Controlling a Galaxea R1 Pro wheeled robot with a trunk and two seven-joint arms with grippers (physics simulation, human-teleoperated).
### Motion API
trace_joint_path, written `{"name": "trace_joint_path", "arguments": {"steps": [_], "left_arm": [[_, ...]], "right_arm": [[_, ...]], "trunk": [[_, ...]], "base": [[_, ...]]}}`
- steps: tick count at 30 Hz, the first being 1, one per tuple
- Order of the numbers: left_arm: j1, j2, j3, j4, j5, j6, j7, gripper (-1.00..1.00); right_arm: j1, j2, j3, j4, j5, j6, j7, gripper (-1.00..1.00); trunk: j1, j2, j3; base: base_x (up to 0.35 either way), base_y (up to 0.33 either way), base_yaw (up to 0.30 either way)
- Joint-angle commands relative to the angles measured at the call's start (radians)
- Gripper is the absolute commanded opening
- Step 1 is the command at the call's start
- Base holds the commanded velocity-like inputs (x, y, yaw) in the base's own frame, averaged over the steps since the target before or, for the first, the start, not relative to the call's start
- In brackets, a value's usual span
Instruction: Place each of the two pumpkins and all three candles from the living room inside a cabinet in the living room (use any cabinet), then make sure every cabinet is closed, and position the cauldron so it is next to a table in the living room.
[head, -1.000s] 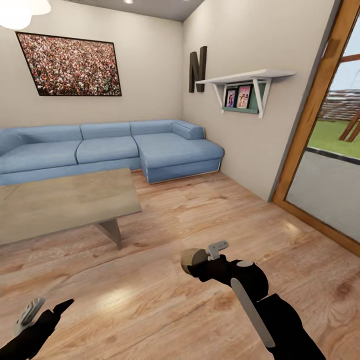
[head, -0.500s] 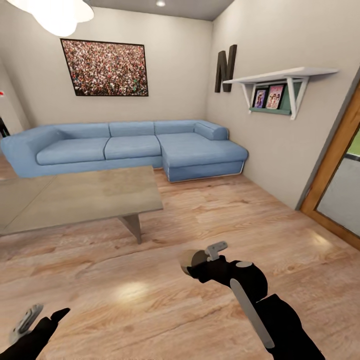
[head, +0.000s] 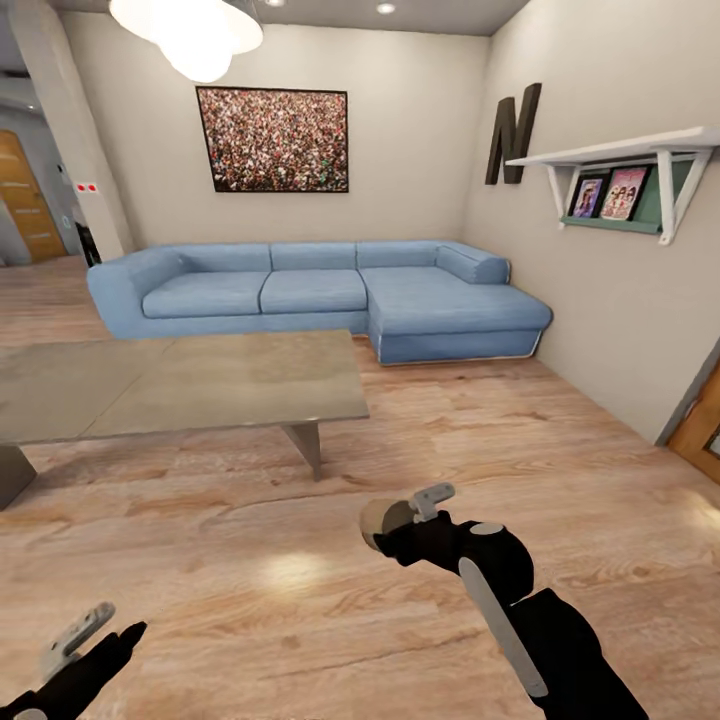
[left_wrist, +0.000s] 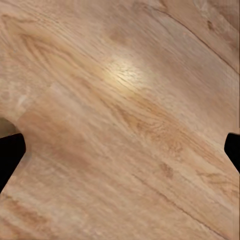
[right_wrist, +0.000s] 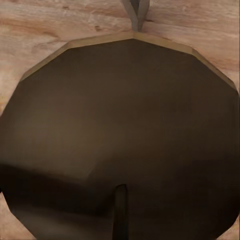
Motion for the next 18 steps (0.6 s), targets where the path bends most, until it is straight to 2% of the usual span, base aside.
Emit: {"name": "trace_joint_path", "arguments": {"steps": [1,6,9,11,13,15,16,18], "left_arm": [[0.000,0.000,-0.003,-0.001,-0.008,-0.002,0.032,1.00],[0.000,-0.001,-0.010,-0.008,-0.044,-0.005,0.043,1.00],[0.000,0.001,-0.038,-0.046,-0.052,-0.005,0.043,1.00],[-0.006,0.007,-0.060,-0.066,-0.054,-0.002,0.075,1.00],[-0.011,0.010,-0.066,-0.070,-0.054,0.004,0.089,1.00],[-0.021,0.012,-0.082,-0.070,-0.054,0.010,0.103,1.00],[-0.027,0.014,-0.101,-0.067,-0.056,0.012,0.111,1.00],[-0.030,0.016,-0.109,-0.064,-0.057,0.012,0.114,1.00]], "right_arm": [[-0.001,0.000,0.002,-0.001,-0.004,0.004,-0.003,-1.00],[-0.001,-0.002,0.000,-0.001,-0.003,0.003,-0.002,-1.00],[0.001,-0.003,0.000,-0.002,-0.002,-0.008,-0.004,-1.00],[-0.006,0.003,-0.009,-0.002,-0.001,-0.009,-0.005,-1.00],[-0.008,0.006,-0.011,-0.002,-0.001,-0.012,-0.004,-1.00],[-0.009,0.008,-0.013,-0.002,-0.001,-0.014,-0.004,-1.00],[-0.015,0.012,-0.013,-0.002,-0.001,-0.015,-0.002,-1.00],[-0.021,0.016,-0.014,-0.002,-0.002,-0.016,-0.002,-1.00]], "trunk": [[0.000,0.000,-0.001],[0.000,0.000,-0.001],[0.000,0.000,-0.002],[0.000,0.000,-0.002],[0.000,0.000,-0.002],[0.000,0.000,-0.002],[0.000,0.000,-0.002],[0.000,0.000,-0.003]], "base": [[0.000,0.000,0.300],[0.000,0.000,0.299],[0.000,0.000,0.300],[0.000,0.000,0.299],[0.000,0.000,0.299],[0.000,0.000,0.299],[0.000,0.000,0.299],[0.000,0.000,0.299]]}}
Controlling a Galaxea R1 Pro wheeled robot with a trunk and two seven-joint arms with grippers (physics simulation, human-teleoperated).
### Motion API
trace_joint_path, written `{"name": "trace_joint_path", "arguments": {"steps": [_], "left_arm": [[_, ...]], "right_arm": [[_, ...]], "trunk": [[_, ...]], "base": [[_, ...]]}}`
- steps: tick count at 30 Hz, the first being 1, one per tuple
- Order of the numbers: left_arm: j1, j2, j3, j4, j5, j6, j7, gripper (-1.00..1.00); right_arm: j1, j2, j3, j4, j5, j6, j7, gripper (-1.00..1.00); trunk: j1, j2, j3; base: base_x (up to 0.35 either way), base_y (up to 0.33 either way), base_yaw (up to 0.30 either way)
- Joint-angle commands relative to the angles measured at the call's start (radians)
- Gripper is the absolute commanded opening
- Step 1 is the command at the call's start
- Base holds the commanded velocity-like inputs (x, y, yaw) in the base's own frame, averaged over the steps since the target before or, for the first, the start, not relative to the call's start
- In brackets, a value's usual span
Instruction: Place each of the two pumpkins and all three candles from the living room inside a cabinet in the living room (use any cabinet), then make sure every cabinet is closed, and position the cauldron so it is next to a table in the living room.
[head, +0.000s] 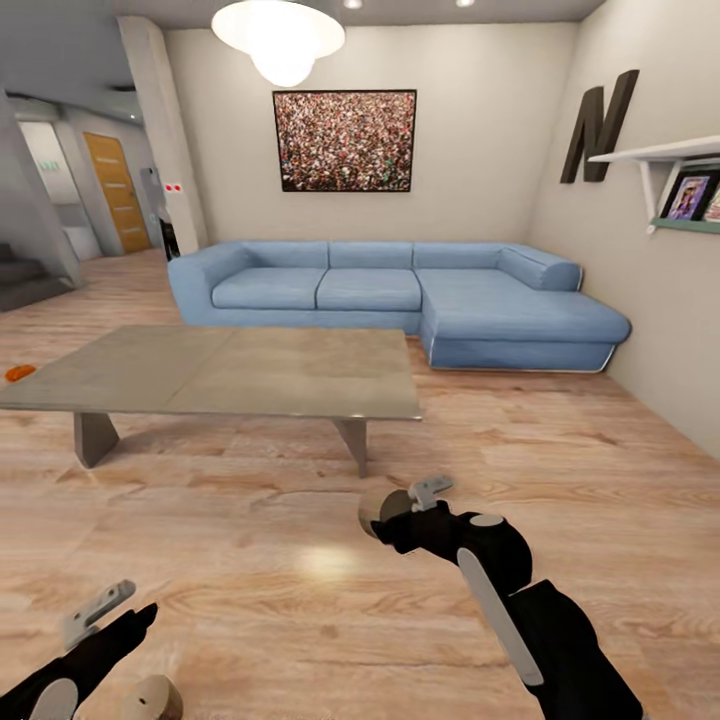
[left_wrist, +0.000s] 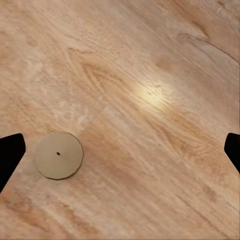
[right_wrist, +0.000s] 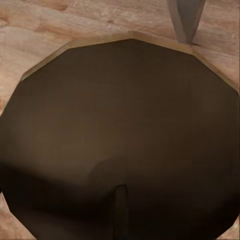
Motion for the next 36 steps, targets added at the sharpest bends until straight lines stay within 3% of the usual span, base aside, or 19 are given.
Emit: {"name": "trace_joint_path", "arguments": {"steps": [1,8,15,18,19,22,23,24,28,32,36], "left_arm": [[-0.001,0.001,-0.003,0.000,0.010,0.002,0.010,1.00],[-0.062,0.010,-0.013,0.077,-0.020,0.006,0.035,1.00],[-0.098,0.007,-0.019,0.104,-0.027,0.018,0.062,1.00],[-0.126,0.006,-0.046,0.125,-0.029,0.042,0.079,1.00],[-0.163,0.009,-0.073,0.173,-0.026,0.058,0.081,1.00],[-0.243,0.008,-0.102,0.284,-0.023,0.073,0.080,1.00],[-0.306,0.006,-0.115,0.366,-0.022,0.081,0.079,1.00],[-0.336,0.005,-0.120,0.405,-0.022,0.083,0.078,1.00],[-0.422,-0.018,-0.153,0.528,-0.025,0.080,0.079,1.00],[-0.446,-0.035,-0.173,0.584,-0.029,0.059,0.081,1.00],[-0.424,-0.031,-0.176,0.594,-0.029,0.031,0.081,1.00]], "right_arm": [[-0.004,0.002,0.001,-0.001,-0.004,0.003,-0.003,-1.00],[-0.055,0.029,0.000,-0.001,-0.006,0.012,-0.004,-1.00],[-0.065,0.030,0.002,-0.001,-0.011,0.016,-0.004,-1.00],[-0.065,0.027,0.001,-0.001,-0.011,0.016,-0.004,-1.00],[-0.066,0.026,-0.002,-0.001,-0.011,0.016,-0.004,-1.00],[-0.066,0.024,-0.003,-0.001,-0.011,0.017,-0.003,-1.00],[-0.066,0.025,-0.004,-0.001,-0.011,0.017,-0.003,-1.00],[-0.066,0.025,-0.005,-0.001,-0.011,0.017,-0.003,-1.00],[-0.066,0.026,-0.004,-0.001,-0.011,0.011,-0.001,-1.00],[-0.066,0.023,-0.002,-0.001,-0.013,0.011,0.004,-1.00],[-0.066,0.024,-0.003,-0.001,-0.015,0.012,0.005,-1.00]], "trunk": [[0.000,0.000,-0.001],[0.000,0.000,-0.003],[0.000,0.000,-0.003],[0.000,0.000,-0.003],[0.000,0.000,-0.003],[0.000,0.000,-0.003],[0.000,0.000,-0.003],[0.000,0.000,-0.003],[0.000,0.000,-0.003],[0.000,0.000,-0.003],[0.000,0.000,-0.003]], "base": [[0.000,0.000,0.299],[0.000,0.000,0.299],[0.000,0.000,0.299],[0.000,0.000,0.299],[0.000,0.000,0.299],[0.000,0.000,0.298],[0.000,0.000,0.231],[0.000,0.000,0.185],[0.000,0.000,0.105],[0.003,0.000,0.031],[0.143,0.000,0.007]]}}
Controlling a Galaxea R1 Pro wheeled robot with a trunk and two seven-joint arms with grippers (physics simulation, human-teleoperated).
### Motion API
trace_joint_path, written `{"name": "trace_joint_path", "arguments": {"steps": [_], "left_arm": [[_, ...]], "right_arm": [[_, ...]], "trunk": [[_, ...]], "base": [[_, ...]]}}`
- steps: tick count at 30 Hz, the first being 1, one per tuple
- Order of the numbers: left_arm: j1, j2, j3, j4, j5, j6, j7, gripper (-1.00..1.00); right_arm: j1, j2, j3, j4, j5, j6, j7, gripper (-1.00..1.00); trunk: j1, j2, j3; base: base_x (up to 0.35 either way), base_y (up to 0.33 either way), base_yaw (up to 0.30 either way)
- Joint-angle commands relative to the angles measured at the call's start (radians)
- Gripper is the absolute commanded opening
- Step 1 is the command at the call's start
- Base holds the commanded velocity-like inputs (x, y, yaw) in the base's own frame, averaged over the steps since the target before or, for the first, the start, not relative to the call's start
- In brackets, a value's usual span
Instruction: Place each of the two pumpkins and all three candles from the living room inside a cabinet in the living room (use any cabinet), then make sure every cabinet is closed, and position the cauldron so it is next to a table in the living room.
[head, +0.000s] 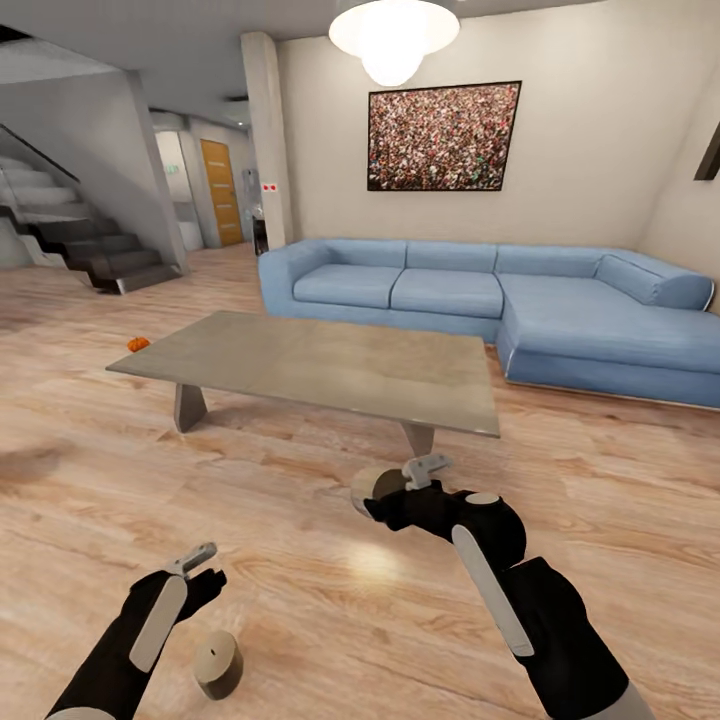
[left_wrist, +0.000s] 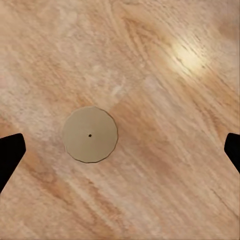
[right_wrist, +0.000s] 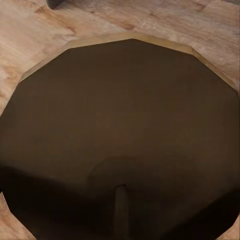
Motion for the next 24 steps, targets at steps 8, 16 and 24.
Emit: {"name": "trace_joint_path", "arguments": {"steps": [8,16,24], "left_arm": [[0.026,0.028,0.008,0.005,0.011,-0.014,0.011,1.00],[0.024,0.029,0.038,0.003,0.024,-0.004,0.023,1.00],[-0.025,0.034,0.039,0.098,0.016,-0.033,0.024,1.00]], "right_arm": [[-0.001,0.010,0.014,0.000,0.001,0.003,-0.007,-1.00],[-0.001,0.007,0.011,-0.001,0.001,0.001,-0.008,-1.00],[-0.005,0.021,0.011,-0.001,-0.001,0.009,-0.006,-1.00]], "trunk": [[0.000,0.000,-0.001],[0.019,-0.035,-0.017],[0.040,-0.071,-0.044]], "base": [[0.268,0.000,0.001],[0.023,0.000,0.000],[0.001,0.000,0.000]]}}
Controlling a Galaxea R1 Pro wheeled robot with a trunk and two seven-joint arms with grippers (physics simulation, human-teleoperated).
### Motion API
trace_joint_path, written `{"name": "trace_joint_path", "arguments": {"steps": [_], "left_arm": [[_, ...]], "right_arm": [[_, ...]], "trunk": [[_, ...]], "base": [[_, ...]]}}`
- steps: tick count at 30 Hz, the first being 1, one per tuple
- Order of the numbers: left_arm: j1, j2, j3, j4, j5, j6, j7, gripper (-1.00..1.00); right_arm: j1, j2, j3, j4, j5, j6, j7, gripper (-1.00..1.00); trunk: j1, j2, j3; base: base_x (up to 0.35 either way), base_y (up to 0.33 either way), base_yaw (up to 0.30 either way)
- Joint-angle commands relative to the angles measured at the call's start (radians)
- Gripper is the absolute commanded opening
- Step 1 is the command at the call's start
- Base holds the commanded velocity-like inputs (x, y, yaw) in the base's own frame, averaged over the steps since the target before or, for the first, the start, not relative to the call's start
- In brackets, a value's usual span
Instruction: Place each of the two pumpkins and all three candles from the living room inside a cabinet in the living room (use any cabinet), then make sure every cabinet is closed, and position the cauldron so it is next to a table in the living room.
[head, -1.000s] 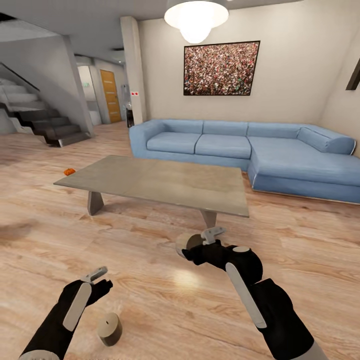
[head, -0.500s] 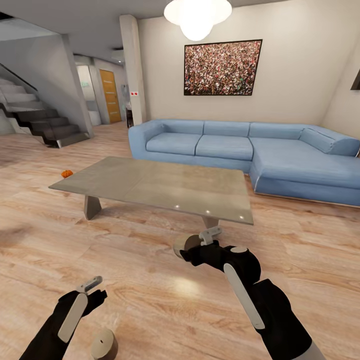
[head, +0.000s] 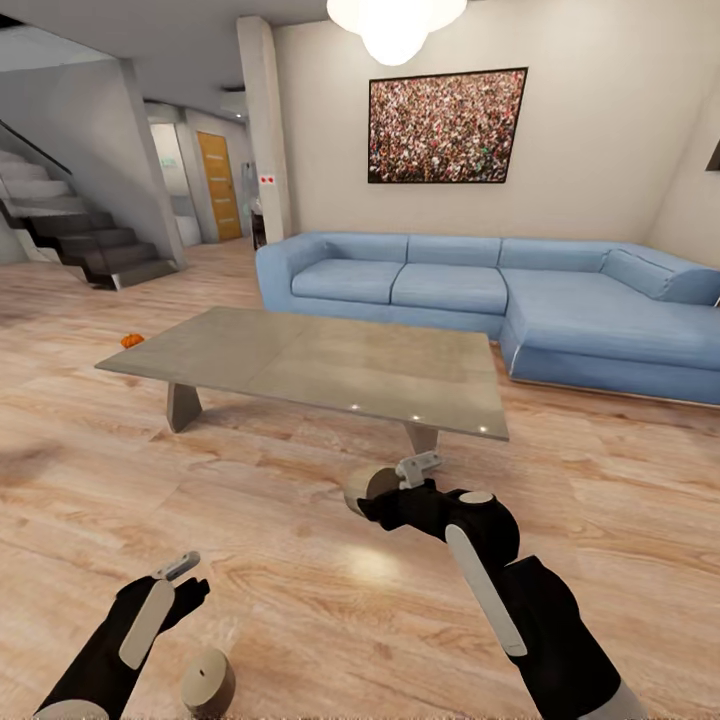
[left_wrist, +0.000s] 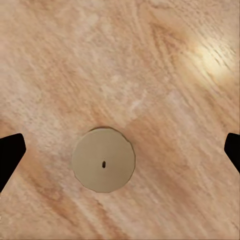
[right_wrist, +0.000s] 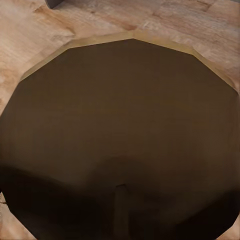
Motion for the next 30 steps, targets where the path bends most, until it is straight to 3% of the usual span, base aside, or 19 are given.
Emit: {"name": "trace_joint_path", "arguments": {"steps": [1,10,19,23,30], "left_arm": [[-0.010,0.001,-0.001,0.025,0.010,-0.003,0.007,1.00],[-0.054,0.002,-0.001,0.108,0.008,-0.027,0.010,1.00],[-0.125,0.013,-0.001,0.291,0.019,-0.126,-0.032,1.00],[-0.195,0.051,-0.001,0.321,0.021,-0.139,-0.077,1.00],[-0.239,0.066,-0.009,0.390,0.018,-0.191,-0.107,1.00]], "right_arm": [[-0.013,0.008,-0.003,-0.001,-0.002,0.014,-0.004,-1.00],[-0.046,0.023,-0.009,0.000,-0.004,0.034,-0.005,-1.00],[-0.049,0.053,-0.018,0.000,-0.010,0.031,-0.002,-1.00],[-0.046,0.058,-0.063,-0.001,-0.014,0.030,0.001,-1.00],[-0.043,0.061,-0.079,-0.001,-0.016,0.024,0.003,-1.00]], "trunk": [[0.000,-0.001,-0.005],[0.004,-0.003,-0.040],[0.008,-0.005,-0.075],[0.010,-0.006,-0.090],[0.013,-0.008,-0.117]], "base": [[0.000,0.000,0.000],[0.000,0.000,0.000],[0.000,0.000,0.000],[0.000,0.000,0.000],[0.000,0.000,0.000]]}}
